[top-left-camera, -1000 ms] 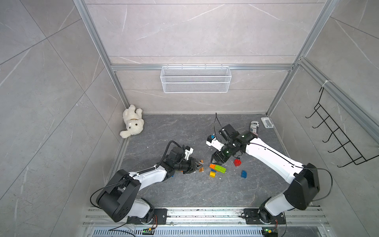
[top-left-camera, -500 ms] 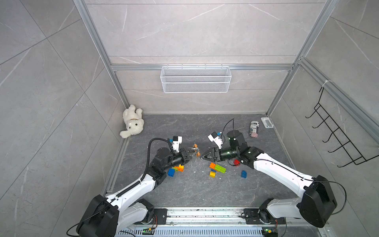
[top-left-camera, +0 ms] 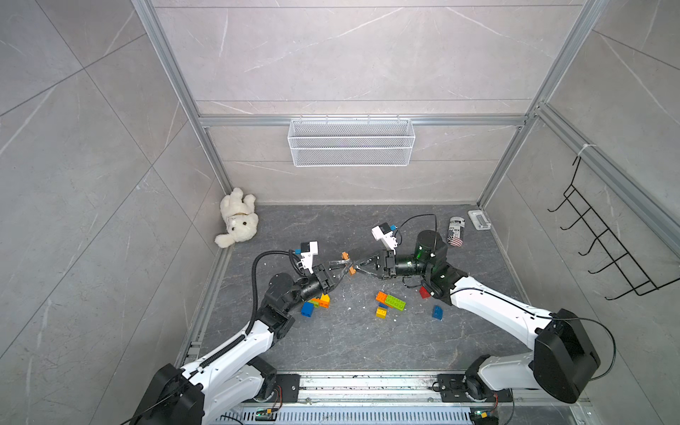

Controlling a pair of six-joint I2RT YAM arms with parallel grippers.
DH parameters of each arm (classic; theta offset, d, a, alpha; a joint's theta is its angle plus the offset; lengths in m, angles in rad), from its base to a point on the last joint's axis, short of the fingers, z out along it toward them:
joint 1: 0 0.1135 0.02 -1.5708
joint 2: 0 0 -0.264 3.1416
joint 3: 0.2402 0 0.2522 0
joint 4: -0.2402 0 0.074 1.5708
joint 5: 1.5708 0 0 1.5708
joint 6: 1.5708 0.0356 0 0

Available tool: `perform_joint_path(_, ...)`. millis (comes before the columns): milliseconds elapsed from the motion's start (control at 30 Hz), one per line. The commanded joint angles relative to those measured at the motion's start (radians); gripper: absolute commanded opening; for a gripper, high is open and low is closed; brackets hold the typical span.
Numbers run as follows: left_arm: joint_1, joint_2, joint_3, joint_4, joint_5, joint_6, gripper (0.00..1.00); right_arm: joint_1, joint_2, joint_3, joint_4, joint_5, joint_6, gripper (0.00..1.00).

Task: Assemble a fork with lego
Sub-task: Assemble the lego brick with the lego brick.

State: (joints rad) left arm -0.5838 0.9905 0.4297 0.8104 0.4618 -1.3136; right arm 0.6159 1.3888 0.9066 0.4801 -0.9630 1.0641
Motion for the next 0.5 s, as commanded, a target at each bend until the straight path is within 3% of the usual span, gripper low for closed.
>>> perform_joint_path(0, 0.002, -0.005, 0.032, 0.076, 0.005, -0.013, 0.12, 0.016, 0.024, -0.011, 0.068, -0.037, 0.044, 0.69)
perform_joint_path(467, 0.002, -0.007, 0.045, 0.116, 0.033, -0.008, 0.12, 0.026, 0.041, -0.016, 0.103, -0.072, 0.067, 0.58)
